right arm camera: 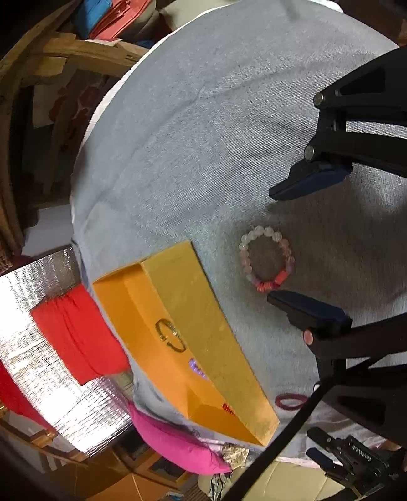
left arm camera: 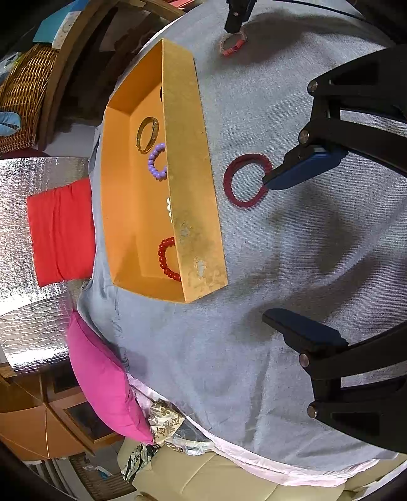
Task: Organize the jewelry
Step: 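Grasp the pink-and-clear bead bracelet with the right gripper while the left lowers to the dark red ring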
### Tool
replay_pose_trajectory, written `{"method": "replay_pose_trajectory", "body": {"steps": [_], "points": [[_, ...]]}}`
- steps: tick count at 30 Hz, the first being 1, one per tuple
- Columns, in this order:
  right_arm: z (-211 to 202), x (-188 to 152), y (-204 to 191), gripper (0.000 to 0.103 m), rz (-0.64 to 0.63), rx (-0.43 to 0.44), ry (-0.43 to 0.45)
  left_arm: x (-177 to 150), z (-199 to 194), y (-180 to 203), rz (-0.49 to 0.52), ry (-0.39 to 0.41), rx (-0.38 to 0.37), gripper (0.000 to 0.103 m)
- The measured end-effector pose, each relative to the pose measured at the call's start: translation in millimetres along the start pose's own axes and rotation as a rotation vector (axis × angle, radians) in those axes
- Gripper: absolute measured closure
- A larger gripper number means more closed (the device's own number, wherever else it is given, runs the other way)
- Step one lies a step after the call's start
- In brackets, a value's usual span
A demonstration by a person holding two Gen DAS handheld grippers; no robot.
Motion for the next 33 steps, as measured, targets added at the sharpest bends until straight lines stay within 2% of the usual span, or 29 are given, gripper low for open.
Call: {"method": "replay_pose_trajectory", "body": {"steps": [4, 7, 10, 13, 20, 25, 33], "points": [[11.1, -3.2, -2.6, 0.057, -0.018, -0.031, -0.019, -1.6, 1.5, 0.2, -0.002, -0.007, -0.001, 0.024], [12.5, -1.0, -7.1, 0.065, -0.06, -0.083, 0.016, -2.6, 3.9, 0.0, -0.002, -0.014, 0.0, 0.024], [14.8, -1.8, -12.0, 0.067, -0.084, -0.107, 0.032, -3.5, 5.0, -0.5, -0.003, -0.019, -0.001, 0.024], [13.1, -2.8, -19.0, 0.076, -0.115, -0.119, 0.047, -4.1, 6.6, -0.3, -0.004, -0.025, -0.005, 0.024], [4.0, -10.7, -40.6, 0.079, -0.112, 0.013, 0.02, -9.3, 16.0, 1.2, -0.017, -0.061, -0.024, 0.024], [-6.0, -7.7, -36.5, 0.079, -0.083, 0.053, 0.037, -12.0, 24.5, 0.3, -0.026, -0.084, -0.026, 0.024], [-2.9, -7.5, -24.9, 0.079, -0.062, 0.057, 0.001, -5.8, 36.4, 5.5, -0.056, -0.094, -0.065, 0.024]]}}
Point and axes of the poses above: each gripper's, at about its wrist camera, not at the fingertips, and z roughly the way its jaws point, y to its right, x to its top, the point moved 8 cm from there along z, roughly the way its jaws point, and after that the axes turned 14 degrees about -x, right-handed, at the moved point
